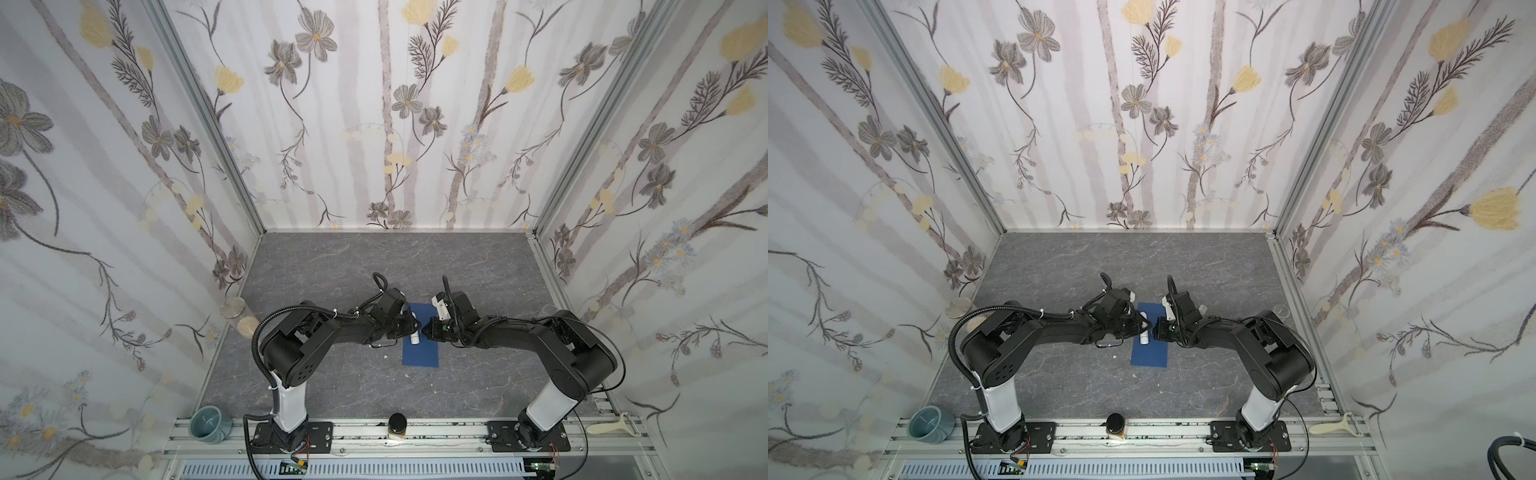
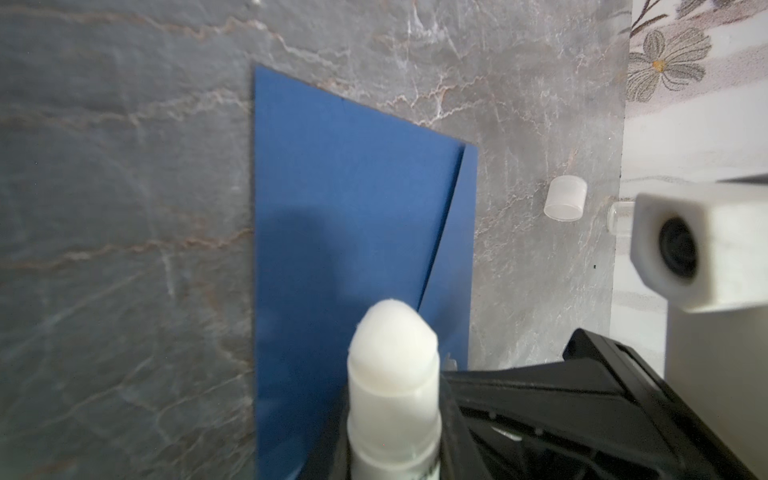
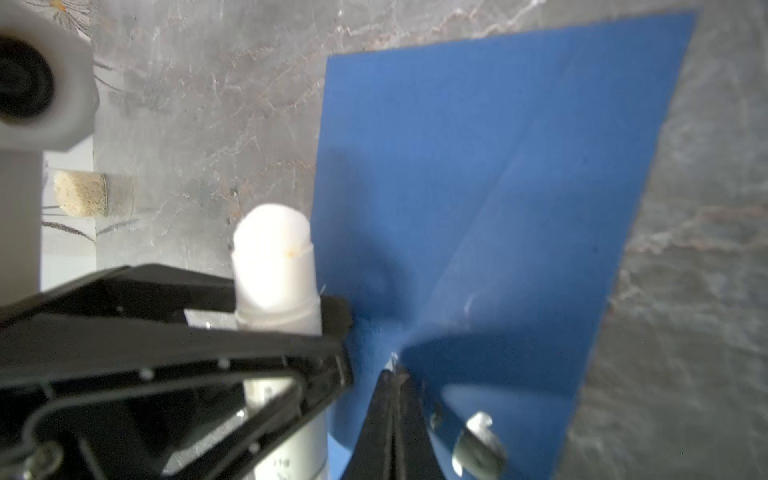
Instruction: Place the letter into the envelope and seal it
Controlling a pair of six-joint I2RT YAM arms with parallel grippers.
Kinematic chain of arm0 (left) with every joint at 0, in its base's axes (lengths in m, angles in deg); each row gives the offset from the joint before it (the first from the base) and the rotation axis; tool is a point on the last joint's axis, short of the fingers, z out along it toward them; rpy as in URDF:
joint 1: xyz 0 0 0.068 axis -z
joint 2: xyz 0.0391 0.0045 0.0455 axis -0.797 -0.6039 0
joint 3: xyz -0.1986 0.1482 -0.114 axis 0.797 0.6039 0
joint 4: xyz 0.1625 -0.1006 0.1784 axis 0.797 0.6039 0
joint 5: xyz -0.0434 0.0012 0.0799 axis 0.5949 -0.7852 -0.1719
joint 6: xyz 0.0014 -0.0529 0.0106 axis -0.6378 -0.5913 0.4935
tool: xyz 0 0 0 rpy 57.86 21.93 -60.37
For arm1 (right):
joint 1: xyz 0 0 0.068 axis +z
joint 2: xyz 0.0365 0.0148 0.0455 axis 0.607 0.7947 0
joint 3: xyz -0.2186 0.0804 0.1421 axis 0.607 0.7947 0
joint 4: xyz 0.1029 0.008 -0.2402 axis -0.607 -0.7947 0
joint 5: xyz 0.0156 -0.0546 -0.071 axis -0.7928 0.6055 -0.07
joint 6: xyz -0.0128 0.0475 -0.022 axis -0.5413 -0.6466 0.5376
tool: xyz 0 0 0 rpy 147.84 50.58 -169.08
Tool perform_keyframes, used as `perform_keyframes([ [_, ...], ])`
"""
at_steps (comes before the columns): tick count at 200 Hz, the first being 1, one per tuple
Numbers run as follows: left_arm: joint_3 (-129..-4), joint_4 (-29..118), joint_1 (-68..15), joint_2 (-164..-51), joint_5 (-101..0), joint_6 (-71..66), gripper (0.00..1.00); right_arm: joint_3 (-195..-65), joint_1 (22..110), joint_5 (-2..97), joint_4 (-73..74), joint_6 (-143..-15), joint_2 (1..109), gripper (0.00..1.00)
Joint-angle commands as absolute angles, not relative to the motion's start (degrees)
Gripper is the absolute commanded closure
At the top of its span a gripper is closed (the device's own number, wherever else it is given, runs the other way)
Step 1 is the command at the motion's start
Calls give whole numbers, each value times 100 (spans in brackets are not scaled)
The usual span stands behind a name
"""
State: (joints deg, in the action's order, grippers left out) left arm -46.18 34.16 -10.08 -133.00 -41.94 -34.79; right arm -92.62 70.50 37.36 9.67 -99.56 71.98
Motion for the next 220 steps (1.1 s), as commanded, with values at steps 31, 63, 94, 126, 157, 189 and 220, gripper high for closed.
perform_keyframes([
  [31, -4576, 4172, -1009, -13370, -4460, -3427, 100, -8961, 7126, 3832, 812, -10088, 7008, 100],
  [63, -4551, 4174, -1012, -13339, -4460, -3431, 100, -9017, 7205, 3786, 1007, -10160, 7220, 100],
  [94, -4500, 4174, -1004, -13291, -4458, -3449, 100, -9136, 7152, 3856, 966, -10092, 7264, 100],
  [126, -4453, 4174, -1005, -13222, -4456, -3472, 100, -9135, 7018, 3912, 808, -9943, 7147, 100],
  [157, -4453, 4174, -998, -13211, -4422, -3493, 100, -9126, 7000, 4045, 589, -9865, 6871, 100],
  [189, -4458, 4173, -1004, -13247, -4403, -3511, 100, -9036, 7112, 4034, 495, -9940, 6642, 100],
  [220, -4435, 4174, -1004, -13255, -4412, -3528, 100, -8947, 7209, 3970, 617, -10041, 6698, 100],
])
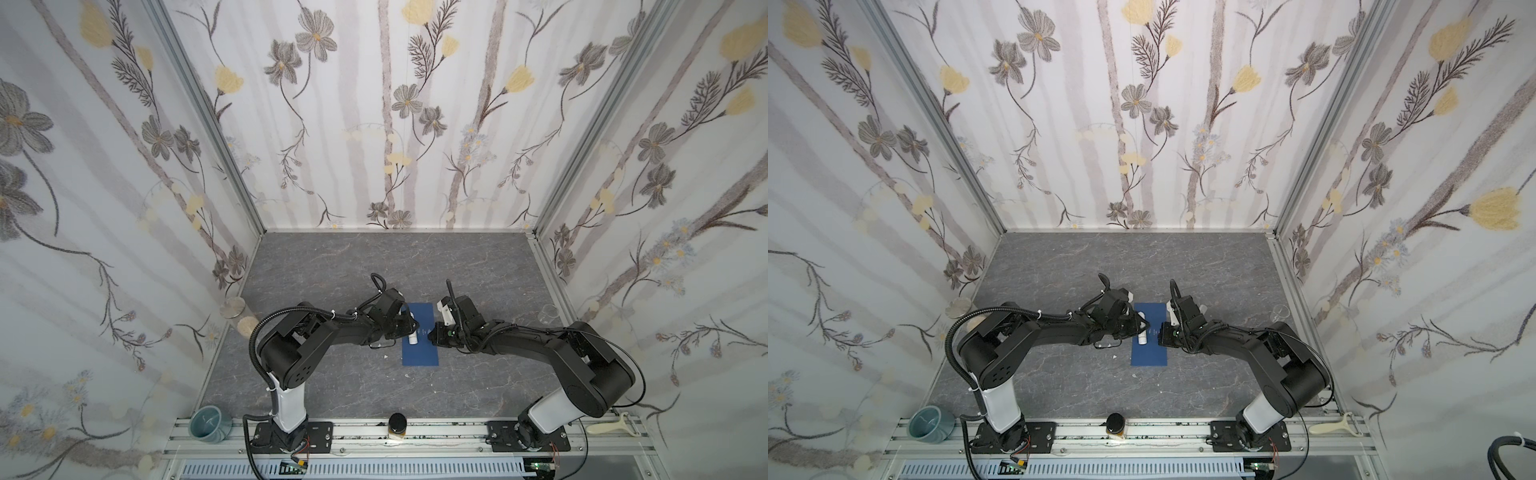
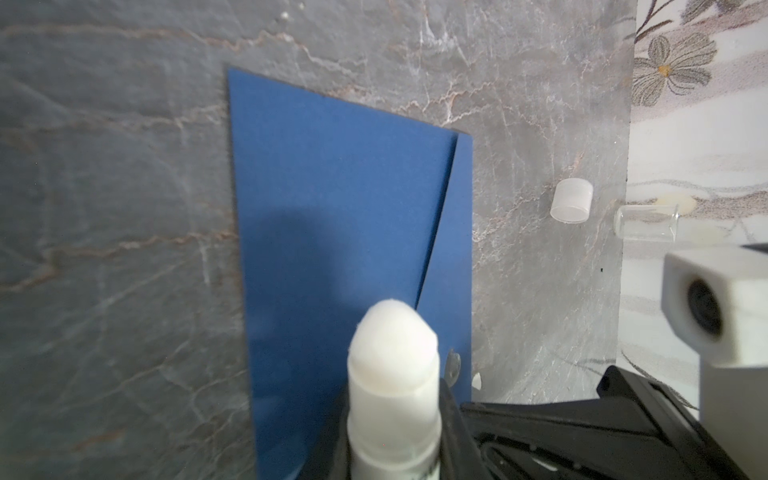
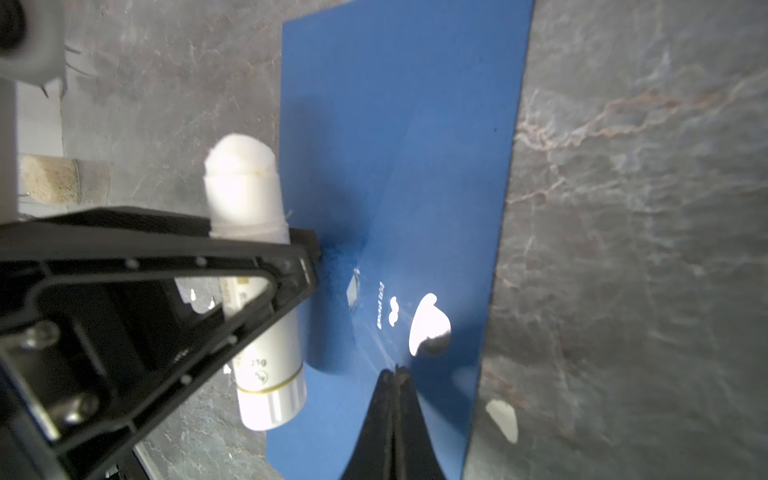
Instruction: Place the letter into the envelope and seal it
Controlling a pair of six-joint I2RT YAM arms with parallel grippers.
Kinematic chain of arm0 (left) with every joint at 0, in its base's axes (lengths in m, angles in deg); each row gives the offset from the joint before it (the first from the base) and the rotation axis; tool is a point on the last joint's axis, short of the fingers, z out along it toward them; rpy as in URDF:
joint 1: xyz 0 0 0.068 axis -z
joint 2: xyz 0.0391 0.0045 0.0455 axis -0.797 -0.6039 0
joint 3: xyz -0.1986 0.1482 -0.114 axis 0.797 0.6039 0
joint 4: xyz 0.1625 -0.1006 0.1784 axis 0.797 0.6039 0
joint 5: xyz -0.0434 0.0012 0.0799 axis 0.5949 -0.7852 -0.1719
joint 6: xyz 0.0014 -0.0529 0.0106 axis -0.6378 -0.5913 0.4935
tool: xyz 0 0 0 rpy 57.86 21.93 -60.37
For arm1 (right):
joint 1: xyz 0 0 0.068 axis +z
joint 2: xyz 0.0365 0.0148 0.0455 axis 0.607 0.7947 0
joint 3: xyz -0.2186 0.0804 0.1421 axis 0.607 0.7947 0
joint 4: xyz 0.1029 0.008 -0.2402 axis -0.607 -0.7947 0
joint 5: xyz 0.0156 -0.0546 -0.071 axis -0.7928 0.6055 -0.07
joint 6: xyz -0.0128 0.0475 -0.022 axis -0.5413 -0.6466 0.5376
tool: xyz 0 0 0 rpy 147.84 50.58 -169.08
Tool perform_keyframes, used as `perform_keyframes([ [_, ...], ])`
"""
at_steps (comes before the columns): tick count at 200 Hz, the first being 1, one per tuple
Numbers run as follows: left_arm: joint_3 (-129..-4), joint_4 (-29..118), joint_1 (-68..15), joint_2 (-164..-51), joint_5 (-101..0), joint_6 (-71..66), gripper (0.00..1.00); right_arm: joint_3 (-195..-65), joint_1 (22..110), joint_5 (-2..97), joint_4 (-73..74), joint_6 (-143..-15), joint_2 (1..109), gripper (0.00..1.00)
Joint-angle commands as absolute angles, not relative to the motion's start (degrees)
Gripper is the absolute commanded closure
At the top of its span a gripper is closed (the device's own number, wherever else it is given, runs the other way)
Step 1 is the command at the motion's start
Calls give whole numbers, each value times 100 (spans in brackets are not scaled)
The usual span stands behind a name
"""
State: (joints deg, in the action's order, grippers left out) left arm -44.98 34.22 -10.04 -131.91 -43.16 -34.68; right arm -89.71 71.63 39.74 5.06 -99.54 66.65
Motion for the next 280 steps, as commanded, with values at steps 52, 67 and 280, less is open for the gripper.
perform_keyframes([
  [52, -4395, 4172, -976, -13259, -4424, -3561, 100, -9063, 7265, 3917, 789, -10106, 6953, 100],
  [67, -4374, 4172, -969, -13259, -4429, -3572, 100, -9131, 7267, 3916, 791, -10094, 7032, 100],
  [280, -4325, 4165, -936, -13194, -4497, -3616, 100, -9252, 7307, 3764, 802, -10146, 7193, 100],
])
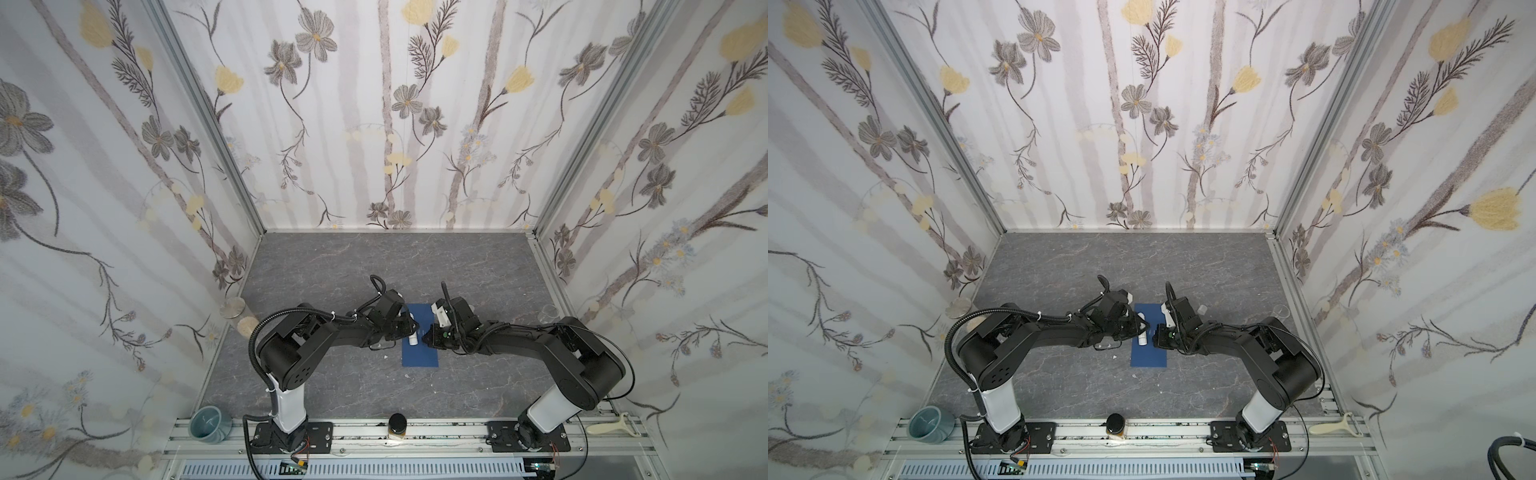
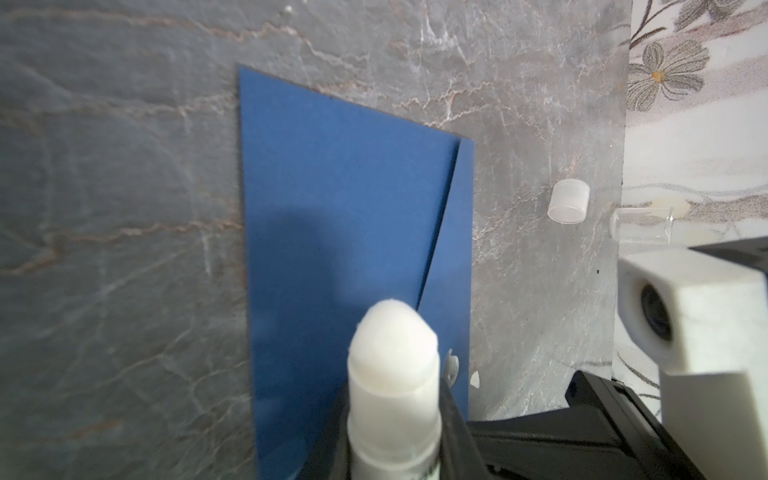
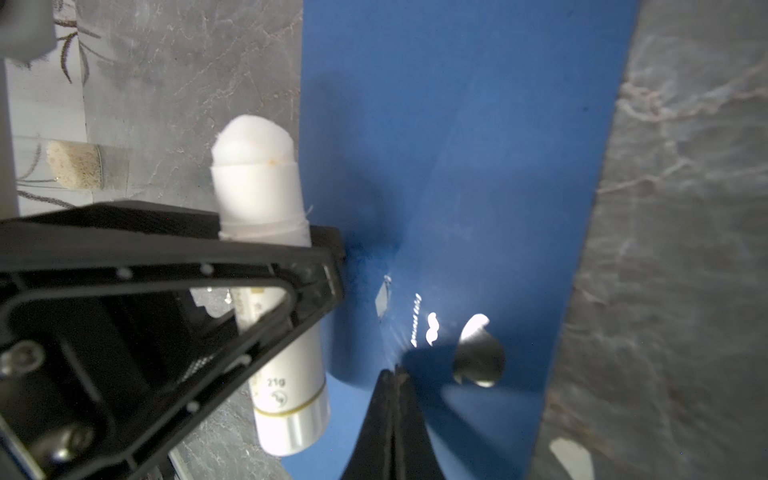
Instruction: Place the letter into the envelope and seal it
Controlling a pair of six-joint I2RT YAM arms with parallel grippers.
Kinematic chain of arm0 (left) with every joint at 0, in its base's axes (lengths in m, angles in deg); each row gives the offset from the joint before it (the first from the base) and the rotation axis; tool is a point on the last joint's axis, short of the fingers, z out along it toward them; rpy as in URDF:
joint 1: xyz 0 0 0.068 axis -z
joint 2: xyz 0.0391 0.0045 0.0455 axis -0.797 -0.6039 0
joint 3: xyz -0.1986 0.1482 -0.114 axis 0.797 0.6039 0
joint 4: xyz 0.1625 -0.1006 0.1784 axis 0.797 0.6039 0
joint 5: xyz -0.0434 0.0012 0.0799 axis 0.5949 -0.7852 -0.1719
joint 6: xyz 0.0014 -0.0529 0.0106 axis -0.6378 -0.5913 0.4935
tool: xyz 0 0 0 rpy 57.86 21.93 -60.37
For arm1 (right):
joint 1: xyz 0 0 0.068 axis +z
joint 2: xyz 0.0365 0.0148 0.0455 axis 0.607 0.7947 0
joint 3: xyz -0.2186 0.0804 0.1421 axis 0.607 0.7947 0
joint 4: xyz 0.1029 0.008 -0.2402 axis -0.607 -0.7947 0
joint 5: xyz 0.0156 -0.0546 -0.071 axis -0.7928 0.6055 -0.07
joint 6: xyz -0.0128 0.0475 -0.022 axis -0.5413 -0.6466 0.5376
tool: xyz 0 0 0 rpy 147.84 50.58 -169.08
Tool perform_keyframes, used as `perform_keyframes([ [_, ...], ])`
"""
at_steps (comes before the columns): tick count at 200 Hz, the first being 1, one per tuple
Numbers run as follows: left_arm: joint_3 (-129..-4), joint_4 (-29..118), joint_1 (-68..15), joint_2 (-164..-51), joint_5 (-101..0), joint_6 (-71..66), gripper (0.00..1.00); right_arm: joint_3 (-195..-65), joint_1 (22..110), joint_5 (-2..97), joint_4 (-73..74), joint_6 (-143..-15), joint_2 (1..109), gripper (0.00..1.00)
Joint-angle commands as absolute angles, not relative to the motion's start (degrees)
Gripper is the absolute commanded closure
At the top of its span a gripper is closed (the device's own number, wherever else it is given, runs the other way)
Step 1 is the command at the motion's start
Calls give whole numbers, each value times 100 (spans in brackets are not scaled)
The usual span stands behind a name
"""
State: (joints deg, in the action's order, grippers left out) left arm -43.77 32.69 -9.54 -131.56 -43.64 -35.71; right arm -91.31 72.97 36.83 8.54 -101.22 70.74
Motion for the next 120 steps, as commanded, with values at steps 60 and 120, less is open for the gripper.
perform_keyframes([
  [60, -4527, 4171, -943, -13091, -4464, -3607, 100, -9029, 7024, 3560, 787, -10120, 6272, 100],
  [120, -4932, 4174, -939, -12698, -4513, -3616, 100, -8829, 6721, 3568, 712, -10087, 5128, 86],
])
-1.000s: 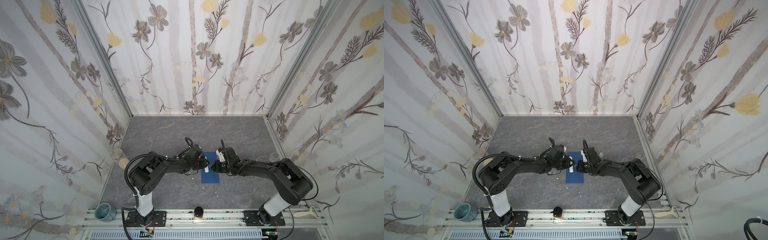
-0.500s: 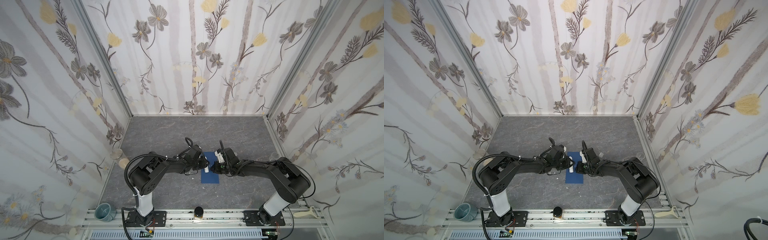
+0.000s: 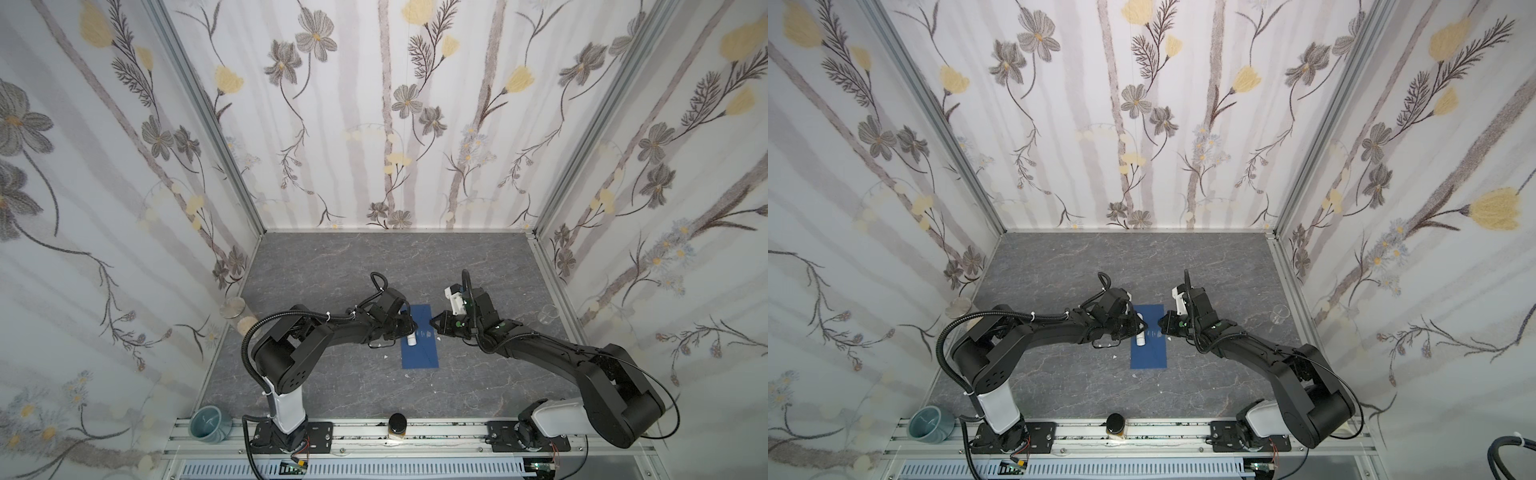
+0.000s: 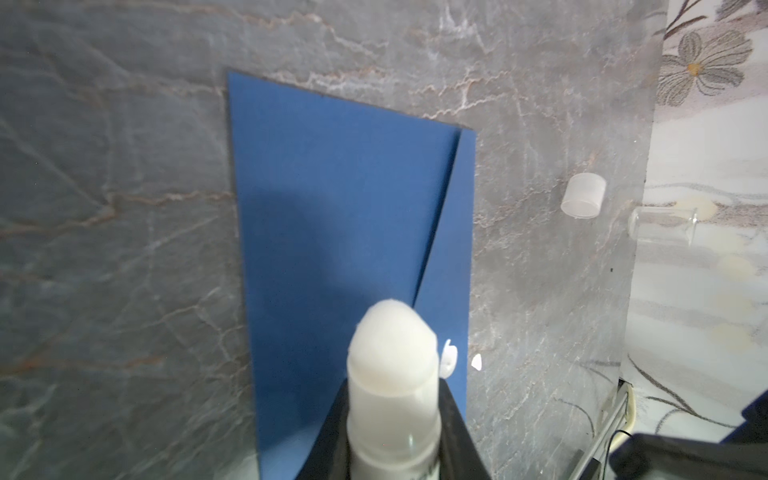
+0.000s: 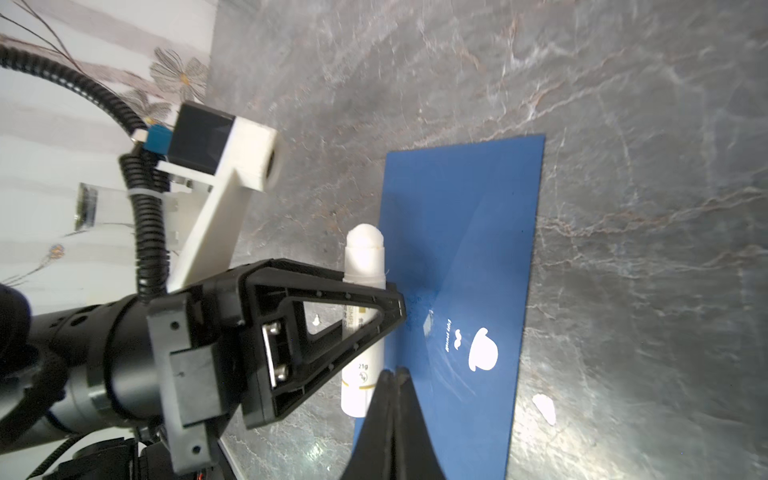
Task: Place the letter into the envelope and seal it
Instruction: 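Lift both grippers off the envelope, left raising the white glue stick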
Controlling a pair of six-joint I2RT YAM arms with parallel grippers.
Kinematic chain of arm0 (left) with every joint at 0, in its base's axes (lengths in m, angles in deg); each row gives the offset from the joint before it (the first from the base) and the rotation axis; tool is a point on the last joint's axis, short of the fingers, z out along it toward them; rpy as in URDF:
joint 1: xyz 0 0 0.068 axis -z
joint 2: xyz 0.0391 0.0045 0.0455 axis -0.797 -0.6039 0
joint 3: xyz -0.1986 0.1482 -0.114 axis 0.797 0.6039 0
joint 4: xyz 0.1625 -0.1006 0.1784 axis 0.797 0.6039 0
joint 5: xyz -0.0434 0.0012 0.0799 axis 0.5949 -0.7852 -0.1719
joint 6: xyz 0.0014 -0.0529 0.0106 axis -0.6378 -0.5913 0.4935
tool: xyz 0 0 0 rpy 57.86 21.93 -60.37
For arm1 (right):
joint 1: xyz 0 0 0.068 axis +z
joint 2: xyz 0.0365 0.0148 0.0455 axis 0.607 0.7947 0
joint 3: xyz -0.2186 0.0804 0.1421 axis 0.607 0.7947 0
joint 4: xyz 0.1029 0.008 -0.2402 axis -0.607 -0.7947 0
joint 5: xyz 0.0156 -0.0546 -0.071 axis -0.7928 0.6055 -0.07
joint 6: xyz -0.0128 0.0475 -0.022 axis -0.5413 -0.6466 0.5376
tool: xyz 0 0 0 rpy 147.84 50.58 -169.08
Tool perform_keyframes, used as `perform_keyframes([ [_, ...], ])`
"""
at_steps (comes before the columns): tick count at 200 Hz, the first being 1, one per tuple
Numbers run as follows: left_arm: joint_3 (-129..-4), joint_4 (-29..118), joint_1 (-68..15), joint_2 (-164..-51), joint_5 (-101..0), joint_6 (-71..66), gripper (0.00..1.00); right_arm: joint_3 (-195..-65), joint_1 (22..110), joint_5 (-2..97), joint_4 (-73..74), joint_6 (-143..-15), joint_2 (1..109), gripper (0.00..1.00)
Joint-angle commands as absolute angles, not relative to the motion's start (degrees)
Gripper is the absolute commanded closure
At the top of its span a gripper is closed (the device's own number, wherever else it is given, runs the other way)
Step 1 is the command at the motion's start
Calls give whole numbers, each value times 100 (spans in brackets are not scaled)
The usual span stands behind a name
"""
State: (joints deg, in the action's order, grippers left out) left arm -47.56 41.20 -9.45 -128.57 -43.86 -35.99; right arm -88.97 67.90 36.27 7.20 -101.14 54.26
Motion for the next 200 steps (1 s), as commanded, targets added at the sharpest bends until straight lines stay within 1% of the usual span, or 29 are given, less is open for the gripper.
perform_keyframes([
  [1, -4943, 4174, -936, -12696, -4519, -3616, 100, -8822, 6719, 3568, 706, -10088, 5110, 85],
  [13, -5057, 4174, -943, -12640, -4558, -3612, 100, -8794, 6689, 3578, 701, -10042, 4925, 78],
  [28, -5200, 4174, -943, -12619, -4600, -3608, 100, -8760, 6649, 3611, 697, -10006, 4734, 75],
  [64, -5480, 4169, -941, -12586, -4595, -3633, 100, -8588, 6594, 3697, 816, -10035, 4301, 69],
  [111, -5535, 4165, -943, -12218, -4850, -3786, 100, -8236, 6581, 3936, 1132, -10138, 3577, 61],
  [154, -5389, 4149, -934, -11860, -5205, -4091, 100, -8313, 6525, 3768, 1201, -10080, 3425, 59],
  [171, -5360, 4121, -934, -11697, -5446, -4202, 100, -8340, 6498, 3622, 1402, -10059, 3375, 54],
  [200, -5291, 4079, -934, -11474, -5791, -4322, 100, -8471, 6449, 3375, 1575, -9926, 3397, 51],
])
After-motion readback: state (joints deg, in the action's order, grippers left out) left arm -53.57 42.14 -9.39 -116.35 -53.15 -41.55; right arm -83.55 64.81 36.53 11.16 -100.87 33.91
